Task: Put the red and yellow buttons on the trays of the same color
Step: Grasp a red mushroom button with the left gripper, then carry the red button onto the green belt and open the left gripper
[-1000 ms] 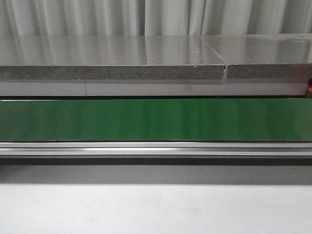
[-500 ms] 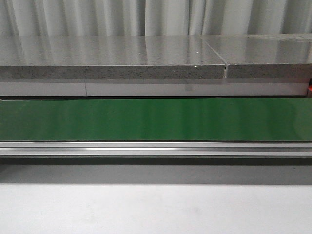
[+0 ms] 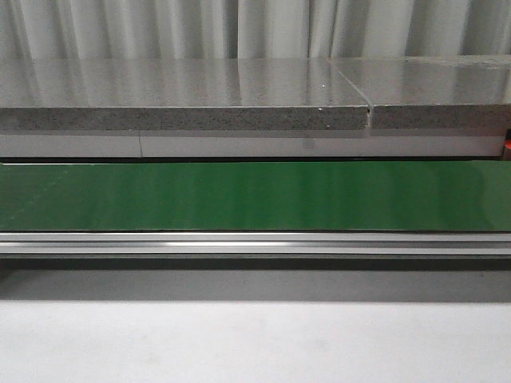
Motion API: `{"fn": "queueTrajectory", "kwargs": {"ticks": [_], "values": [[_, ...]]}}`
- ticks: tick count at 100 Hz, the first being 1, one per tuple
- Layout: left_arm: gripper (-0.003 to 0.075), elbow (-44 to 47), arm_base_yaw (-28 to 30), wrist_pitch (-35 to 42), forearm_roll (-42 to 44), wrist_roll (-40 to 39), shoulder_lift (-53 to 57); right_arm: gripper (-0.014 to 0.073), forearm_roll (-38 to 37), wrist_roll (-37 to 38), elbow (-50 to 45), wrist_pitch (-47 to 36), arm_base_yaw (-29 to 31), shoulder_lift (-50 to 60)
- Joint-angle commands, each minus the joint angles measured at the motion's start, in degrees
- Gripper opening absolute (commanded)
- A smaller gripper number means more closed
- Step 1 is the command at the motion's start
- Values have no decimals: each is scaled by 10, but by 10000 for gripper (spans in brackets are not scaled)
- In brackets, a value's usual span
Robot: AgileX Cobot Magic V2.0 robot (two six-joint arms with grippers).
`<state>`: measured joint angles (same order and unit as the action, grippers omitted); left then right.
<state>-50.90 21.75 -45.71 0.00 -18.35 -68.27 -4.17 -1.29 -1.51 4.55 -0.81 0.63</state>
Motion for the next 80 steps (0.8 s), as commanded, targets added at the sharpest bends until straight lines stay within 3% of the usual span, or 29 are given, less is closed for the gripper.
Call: {"fn": "queueTrajectory", "kwargs": {"ticks": [1, 49, 80], "values": [[28, -53, -22, 13, -14, 15, 12, -69, -6, -2, 5, -49, -1, 8], [29, -212, -154, -39, -26, 57, -143, -69, -6, -2, 5, -49, -1, 8], [28, -230, -165, -57, -24, 58, -203, -69, -6, -2, 5, -49, -1, 8]]}}
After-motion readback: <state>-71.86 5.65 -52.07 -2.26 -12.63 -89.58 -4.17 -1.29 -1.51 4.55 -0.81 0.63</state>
